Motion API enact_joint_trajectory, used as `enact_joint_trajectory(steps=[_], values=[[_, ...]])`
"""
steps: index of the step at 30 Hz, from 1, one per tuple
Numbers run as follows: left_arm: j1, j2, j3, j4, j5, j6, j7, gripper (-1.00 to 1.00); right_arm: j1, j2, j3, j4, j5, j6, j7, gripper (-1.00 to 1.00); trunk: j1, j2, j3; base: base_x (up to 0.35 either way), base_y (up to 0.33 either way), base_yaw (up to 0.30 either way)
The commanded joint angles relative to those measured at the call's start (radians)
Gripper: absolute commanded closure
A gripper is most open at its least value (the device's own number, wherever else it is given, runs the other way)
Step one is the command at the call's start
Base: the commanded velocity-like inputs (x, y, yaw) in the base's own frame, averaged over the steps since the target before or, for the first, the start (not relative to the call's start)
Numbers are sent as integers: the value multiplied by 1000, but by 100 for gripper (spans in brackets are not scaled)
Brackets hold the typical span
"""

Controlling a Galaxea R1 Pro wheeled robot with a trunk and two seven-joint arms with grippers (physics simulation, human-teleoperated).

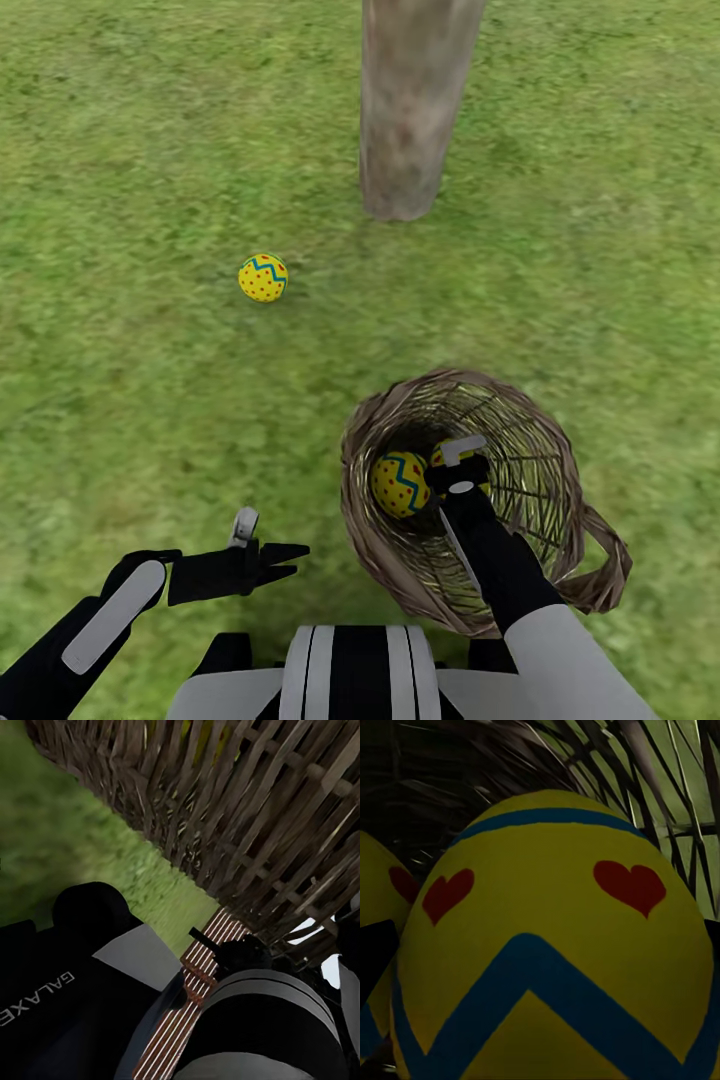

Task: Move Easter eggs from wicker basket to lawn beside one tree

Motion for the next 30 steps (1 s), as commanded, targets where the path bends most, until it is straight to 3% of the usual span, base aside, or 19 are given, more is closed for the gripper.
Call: enact_joint_trajectory(steps=[1,8,9,30], values=[[-1,1,-1,0,1,2,-3,-100,0,0,1,0,-2,7,-2,-100,0,0,-1,0,0,0],[-1,1,-1,0,2,2,-3,-100,0,-2,0,-1,-2,7,-2,-100,0,0,-3,0,0,0],[-1,1,-1,-1,2,2,-3,-100,0,-2,0,-2,-2,7,-2,100,0,0,-3,0,0,0],[-1,1,-1,-1,2,3,-4,-100,0,-1,-3,-7,0,9,-4,100,0,0,-3,0,0,0]])
